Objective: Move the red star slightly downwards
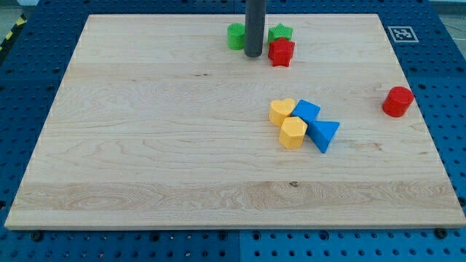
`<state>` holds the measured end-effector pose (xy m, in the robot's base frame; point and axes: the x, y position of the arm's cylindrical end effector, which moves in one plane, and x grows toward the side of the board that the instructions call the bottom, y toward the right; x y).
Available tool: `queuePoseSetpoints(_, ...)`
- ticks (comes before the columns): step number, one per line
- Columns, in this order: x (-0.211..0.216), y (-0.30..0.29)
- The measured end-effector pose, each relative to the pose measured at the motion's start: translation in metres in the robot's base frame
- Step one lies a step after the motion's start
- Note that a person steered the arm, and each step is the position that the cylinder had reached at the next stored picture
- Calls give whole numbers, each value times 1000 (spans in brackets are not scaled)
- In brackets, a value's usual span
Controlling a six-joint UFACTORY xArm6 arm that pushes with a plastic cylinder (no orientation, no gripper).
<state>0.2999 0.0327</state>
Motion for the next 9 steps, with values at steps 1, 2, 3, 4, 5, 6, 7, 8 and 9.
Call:
queuePoseSetpoints(1,-7,3)
queuePoseSetpoints(2,-7,3)
queuePoseSetpoints(3,-7,15)
queuePoseSetpoints(4,-7,29)
queuePoseSetpoints(5,-7,35)
queuePoseSetpoints(6,-3,37)
queuePoseSetpoints(7,1,37)
queuePoseSetpoints(8,1,37)
queuePoseSetpoints(9,4,37)
